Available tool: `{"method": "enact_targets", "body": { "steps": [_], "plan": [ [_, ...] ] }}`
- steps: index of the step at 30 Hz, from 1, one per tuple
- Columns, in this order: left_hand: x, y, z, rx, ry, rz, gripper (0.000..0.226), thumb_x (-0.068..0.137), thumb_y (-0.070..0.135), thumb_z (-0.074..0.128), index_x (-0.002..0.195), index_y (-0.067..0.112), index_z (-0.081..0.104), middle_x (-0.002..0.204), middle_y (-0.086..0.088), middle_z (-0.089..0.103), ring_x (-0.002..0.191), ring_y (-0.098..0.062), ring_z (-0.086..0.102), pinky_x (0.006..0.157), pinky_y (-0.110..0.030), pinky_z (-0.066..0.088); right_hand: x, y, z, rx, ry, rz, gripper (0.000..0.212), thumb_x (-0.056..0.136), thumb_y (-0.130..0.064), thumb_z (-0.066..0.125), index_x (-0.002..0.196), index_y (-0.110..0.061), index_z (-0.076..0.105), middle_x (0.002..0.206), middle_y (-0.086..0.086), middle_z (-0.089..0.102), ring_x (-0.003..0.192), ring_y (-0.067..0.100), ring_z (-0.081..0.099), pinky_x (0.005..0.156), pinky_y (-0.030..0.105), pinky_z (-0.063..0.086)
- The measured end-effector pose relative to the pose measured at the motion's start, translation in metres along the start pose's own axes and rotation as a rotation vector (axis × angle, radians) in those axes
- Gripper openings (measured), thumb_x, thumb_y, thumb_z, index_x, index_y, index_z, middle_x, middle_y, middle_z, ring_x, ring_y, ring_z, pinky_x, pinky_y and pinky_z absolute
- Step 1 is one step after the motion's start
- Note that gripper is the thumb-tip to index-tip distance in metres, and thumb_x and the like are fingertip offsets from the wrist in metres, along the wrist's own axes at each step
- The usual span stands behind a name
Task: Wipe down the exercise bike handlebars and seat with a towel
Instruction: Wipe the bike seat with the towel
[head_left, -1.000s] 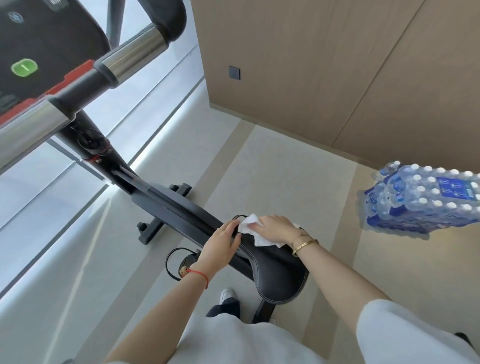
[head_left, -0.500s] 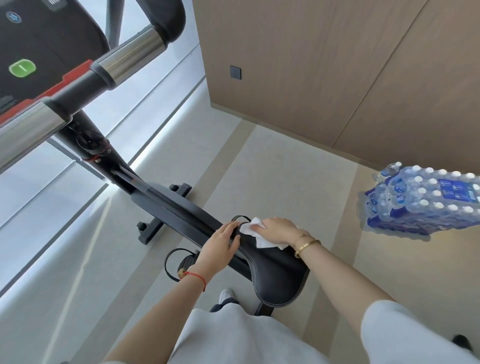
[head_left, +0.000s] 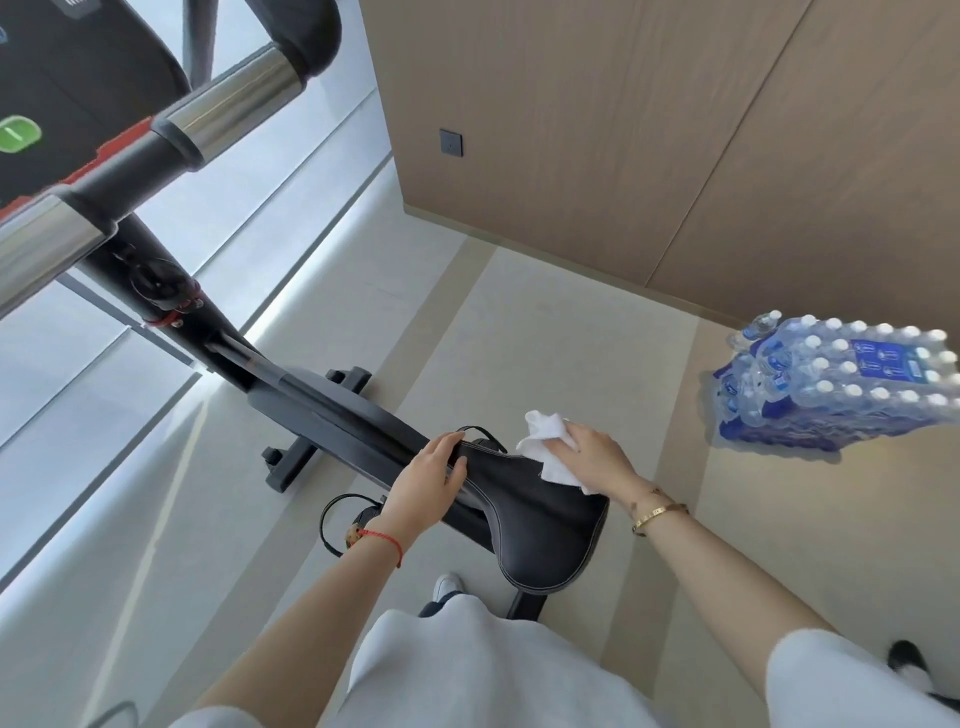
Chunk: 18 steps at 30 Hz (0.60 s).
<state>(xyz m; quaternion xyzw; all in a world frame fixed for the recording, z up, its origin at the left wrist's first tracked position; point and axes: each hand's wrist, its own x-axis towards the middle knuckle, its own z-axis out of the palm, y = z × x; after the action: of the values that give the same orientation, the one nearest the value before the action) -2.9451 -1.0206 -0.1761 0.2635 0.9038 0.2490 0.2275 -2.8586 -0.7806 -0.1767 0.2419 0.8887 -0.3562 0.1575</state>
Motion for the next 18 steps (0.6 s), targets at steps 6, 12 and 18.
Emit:
{"method": "enact_targets", "body": {
  "steps": [6,12,18],
  "plan": [
    [-0.001,0.002,-0.001,-0.013,-0.006,-0.005,0.043,0.102,0.033,0.038,0.144,0.022,0.039,0.147,0.004,0.043,0.126,-0.019,0.05,0.101,-0.032,0.041,-0.024,0.011,0.014,0.265,0.187,0.107,0.032,0.096,-0.046,0.046,0.121,-0.029,0.056,0.115,-0.002,0.063,0.109,0.023,0.059,0.085,0.038,0.051],
    [-0.001,0.003,-0.001,-0.017,-0.003,-0.005,0.043,0.103,0.032,0.037,0.144,0.021,0.038,0.147,0.003,0.042,0.121,-0.018,0.054,0.101,-0.031,0.04,-0.067,0.03,0.056,-0.049,0.315,-0.178,0.065,0.096,-0.046,0.034,0.153,-0.017,0.023,0.15,0.01,0.028,0.138,0.029,0.022,0.117,0.042,0.022],
    [0.0,0.0,-0.001,-0.029,-0.014,0.004,0.043,0.103,0.031,0.038,0.144,0.022,0.038,0.147,0.004,0.042,0.118,-0.018,0.056,0.099,-0.029,0.041,-0.035,-0.005,0.052,-0.539,0.295,-0.377,0.057,0.09,-0.047,0.034,0.138,-0.018,0.048,0.132,0.01,0.055,0.128,0.036,0.044,0.112,0.048,0.017]
  ]
}}
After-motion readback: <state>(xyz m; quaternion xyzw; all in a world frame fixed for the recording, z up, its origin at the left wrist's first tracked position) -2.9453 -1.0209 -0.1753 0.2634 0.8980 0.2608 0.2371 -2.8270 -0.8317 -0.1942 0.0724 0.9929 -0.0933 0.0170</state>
